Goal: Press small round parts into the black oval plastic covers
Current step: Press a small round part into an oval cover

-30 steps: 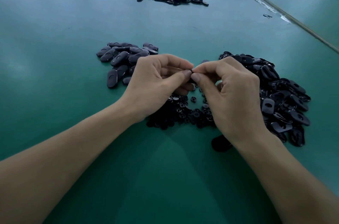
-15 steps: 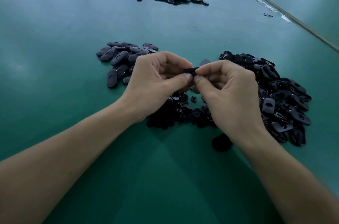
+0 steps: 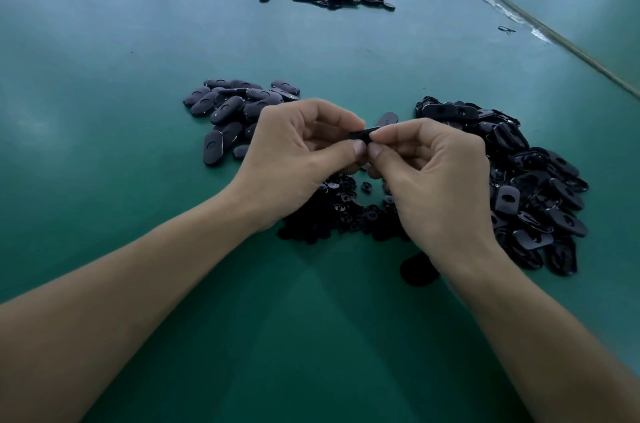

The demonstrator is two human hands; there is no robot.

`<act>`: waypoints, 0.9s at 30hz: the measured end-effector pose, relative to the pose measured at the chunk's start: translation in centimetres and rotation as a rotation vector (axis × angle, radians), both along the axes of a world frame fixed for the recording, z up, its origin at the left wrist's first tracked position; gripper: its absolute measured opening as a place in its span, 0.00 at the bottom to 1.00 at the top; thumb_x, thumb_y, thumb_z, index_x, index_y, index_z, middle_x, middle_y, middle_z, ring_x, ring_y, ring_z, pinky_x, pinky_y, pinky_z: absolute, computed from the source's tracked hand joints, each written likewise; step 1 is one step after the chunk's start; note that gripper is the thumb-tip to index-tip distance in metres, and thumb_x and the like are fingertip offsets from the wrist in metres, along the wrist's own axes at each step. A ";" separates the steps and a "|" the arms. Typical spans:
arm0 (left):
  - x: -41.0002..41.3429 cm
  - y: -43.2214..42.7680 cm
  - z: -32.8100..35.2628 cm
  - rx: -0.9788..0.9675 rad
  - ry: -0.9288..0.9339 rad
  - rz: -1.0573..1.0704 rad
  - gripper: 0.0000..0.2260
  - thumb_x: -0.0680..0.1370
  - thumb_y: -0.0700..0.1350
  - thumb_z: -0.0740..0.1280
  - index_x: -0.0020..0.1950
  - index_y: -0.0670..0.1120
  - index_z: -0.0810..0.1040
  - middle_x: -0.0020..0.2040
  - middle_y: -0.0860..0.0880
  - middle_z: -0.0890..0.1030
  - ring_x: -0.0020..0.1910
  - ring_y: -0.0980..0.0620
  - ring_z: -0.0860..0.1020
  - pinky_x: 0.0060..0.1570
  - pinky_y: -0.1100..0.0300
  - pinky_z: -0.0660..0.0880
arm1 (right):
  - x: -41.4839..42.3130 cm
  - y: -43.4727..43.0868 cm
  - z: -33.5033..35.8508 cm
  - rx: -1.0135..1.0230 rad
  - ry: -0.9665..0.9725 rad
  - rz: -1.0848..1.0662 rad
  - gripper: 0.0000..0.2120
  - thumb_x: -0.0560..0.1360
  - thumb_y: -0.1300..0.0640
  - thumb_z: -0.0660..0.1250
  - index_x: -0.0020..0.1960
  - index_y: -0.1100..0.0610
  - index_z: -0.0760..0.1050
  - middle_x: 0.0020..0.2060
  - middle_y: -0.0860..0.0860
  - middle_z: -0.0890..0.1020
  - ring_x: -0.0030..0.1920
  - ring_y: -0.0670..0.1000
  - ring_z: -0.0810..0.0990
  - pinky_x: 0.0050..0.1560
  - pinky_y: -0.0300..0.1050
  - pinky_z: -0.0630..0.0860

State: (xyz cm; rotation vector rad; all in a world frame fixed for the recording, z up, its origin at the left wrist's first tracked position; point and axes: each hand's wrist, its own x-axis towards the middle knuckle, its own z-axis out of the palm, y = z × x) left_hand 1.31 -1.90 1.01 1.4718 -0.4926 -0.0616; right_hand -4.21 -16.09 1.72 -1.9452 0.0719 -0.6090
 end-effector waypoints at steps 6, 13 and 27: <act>0.1 0.0 -0.1 0.011 0.002 0.005 0.09 0.75 0.28 0.71 0.47 0.41 0.81 0.37 0.47 0.86 0.35 0.51 0.84 0.40 0.61 0.82 | 0.0 0.0 -0.1 0.039 0.004 0.004 0.10 0.74 0.64 0.73 0.41 0.49 0.81 0.34 0.46 0.85 0.37 0.47 0.85 0.46 0.51 0.83; 0.1 0.0 -0.4 0.081 -0.068 0.013 0.11 0.74 0.28 0.71 0.45 0.44 0.81 0.39 0.47 0.86 0.38 0.51 0.84 0.46 0.54 0.83 | -0.1 -0.1 -0.1 -0.087 0.004 0.021 0.13 0.74 0.65 0.73 0.42 0.47 0.80 0.34 0.43 0.84 0.36 0.45 0.84 0.43 0.46 0.83; 0.5 0.2 -0.5 0.065 -0.061 0.027 0.09 0.76 0.33 0.73 0.48 0.47 0.81 0.38 0.51 0.84 0.37 0.55 0.81 0.39 0.60 0.81 | -0.1 0.4 0.0 -0.037 0.022 0.039 0.10 0.75 0.62 0.72 0.50 0.49 0.86 0.38 0.43 0.85 0.36 0.42 0.81 0.42 0.42 0.79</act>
